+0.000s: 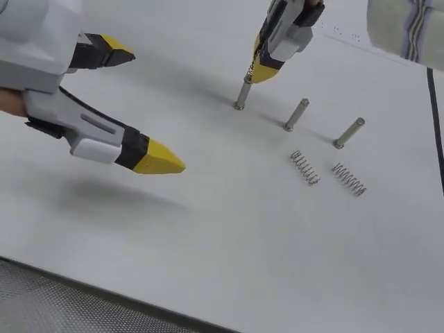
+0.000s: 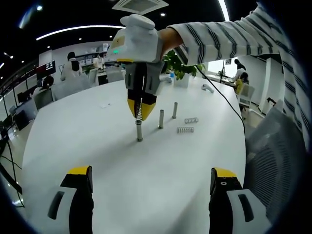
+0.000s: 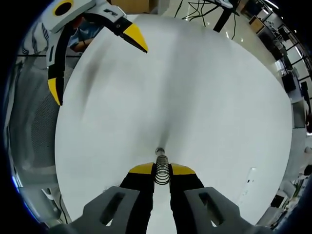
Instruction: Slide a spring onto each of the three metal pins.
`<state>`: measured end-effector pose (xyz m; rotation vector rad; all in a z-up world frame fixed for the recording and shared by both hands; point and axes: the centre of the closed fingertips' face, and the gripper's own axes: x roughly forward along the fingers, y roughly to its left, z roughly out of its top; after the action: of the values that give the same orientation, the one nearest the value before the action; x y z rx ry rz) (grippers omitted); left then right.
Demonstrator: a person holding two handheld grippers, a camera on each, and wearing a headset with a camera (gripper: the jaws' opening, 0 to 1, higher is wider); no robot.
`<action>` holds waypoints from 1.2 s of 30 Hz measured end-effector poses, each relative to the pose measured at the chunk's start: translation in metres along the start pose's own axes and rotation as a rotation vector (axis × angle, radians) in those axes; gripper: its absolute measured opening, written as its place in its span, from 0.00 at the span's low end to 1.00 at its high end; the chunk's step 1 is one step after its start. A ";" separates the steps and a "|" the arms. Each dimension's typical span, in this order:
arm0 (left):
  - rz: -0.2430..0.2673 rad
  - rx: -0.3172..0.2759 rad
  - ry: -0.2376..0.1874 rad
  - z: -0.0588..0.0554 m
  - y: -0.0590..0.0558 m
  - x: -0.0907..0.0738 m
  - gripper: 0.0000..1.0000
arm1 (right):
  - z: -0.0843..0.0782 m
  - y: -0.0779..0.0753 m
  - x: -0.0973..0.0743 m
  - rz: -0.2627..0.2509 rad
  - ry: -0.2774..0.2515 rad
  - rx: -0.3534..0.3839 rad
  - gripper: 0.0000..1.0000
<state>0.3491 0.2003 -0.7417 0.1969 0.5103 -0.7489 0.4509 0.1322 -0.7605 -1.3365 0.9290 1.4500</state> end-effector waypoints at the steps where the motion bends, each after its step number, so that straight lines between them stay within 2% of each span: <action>1: 0.001 -0.001 0.002 -0.001 0.001 0.000 0.97 | 0.000 0.000 0.001 0.001 0.003 -0.001 0.08; 11: -0.012 -0.003 -0.004 0.001 -0.003 0.001 0.97 | -0.002 0.002 0.018 0.023 0.057 -0.021 0.08; 16: -0.016 -0.001 0.010 -0.002 -0.004 0.000 0.96 | -0.009 0.004 0.030 0.033 0.103 -0.040 0.09; 18: -0.019 -0.008 0.003 0.000 -0.005 0.000 0.96 | -0.011 0.004 0.033 0.034 0.115 -0.042 0.09; 31: -0.023 -0.025 -0.009 0.002 -0.004 -0.002 0.95 | -0.014 0.001 0.040 0.048 0.128 -0.056 0.09; 33: -0.021 -0.026 -0.010 0.003 -0.003 -0.002 0.95 | -0.014 -0.011 0.046 0.050 0.130 -0.055 0.09; 36: -0.021 -0.026 -0.010 0.003 -0.003 -0.003 0.94 | -0.013 -0.021 0.051 0.049 0.136 -0.063 0.09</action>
<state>0.3465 0.1986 -0.7377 0.1642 0.5131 -0.7630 0.4758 0.1324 -0.8119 -1.4826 1.0173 1.4506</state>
